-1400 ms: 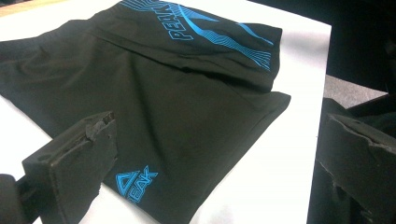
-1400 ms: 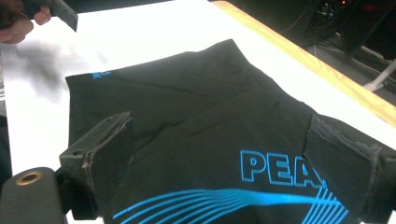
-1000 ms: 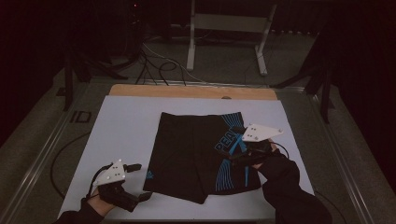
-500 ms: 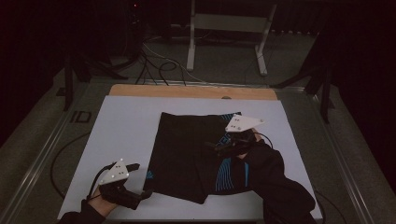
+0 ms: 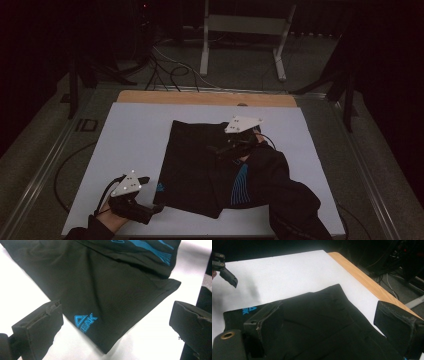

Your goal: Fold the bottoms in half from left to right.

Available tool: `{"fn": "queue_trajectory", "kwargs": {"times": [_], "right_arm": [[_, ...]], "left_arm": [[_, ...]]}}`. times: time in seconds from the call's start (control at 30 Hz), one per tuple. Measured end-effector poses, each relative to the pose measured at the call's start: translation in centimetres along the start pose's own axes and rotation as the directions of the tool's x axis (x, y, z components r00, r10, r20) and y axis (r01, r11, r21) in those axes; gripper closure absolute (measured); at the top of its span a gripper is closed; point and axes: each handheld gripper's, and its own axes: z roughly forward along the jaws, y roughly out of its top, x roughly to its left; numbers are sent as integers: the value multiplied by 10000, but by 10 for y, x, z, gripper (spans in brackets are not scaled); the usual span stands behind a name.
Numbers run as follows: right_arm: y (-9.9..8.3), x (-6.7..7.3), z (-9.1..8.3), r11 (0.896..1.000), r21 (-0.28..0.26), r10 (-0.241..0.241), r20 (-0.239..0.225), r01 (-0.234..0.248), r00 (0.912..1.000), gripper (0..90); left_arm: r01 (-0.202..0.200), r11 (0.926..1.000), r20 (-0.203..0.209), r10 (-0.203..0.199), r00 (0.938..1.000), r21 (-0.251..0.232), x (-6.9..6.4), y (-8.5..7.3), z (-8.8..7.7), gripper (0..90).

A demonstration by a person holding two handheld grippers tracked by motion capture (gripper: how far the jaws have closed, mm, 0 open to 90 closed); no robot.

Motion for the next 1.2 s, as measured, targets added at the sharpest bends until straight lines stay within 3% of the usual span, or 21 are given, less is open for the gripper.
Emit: {"fn": "queue_trajectory", "kwargs": {"times": [0.03,0.2,0.37,0.57,0.8,1.0,1.2], "right_arm": [[2,1,10,10000,69,45,-103,-44,9999,92],[4,2,22,9999,102,59,-217,-57,9997,92],[5,3,37,9997,239,111,-319,-104,9994,92],[9,2,54,9994,332,98,-468,-83,9989,92],[14,5,74,9990,441,64,-684,-34,9976,92],[17,9,90,9983,583,28,-911,26,9958,92],[19,11,101,9978,669,81,-1041,-11,9945,92]], "left_arm": [[57,9998,-136,-54,9999,171,0,-1,2,0],[354,9984,-220,-344,9992,446,3,-2,5,0],[194,9973,-148,-184,9997,714,3,-4,9,0],[335,9951,-192,-319,9993,931,6,-7,15,0],[866,9796,-326,-820,9961,1816,11,-7,22,0],[652,9700,-525,-543,9971,2341,10,-8,28,42],[712,9662,-499,-606,9969,2476,12,-8,30,143]]}}
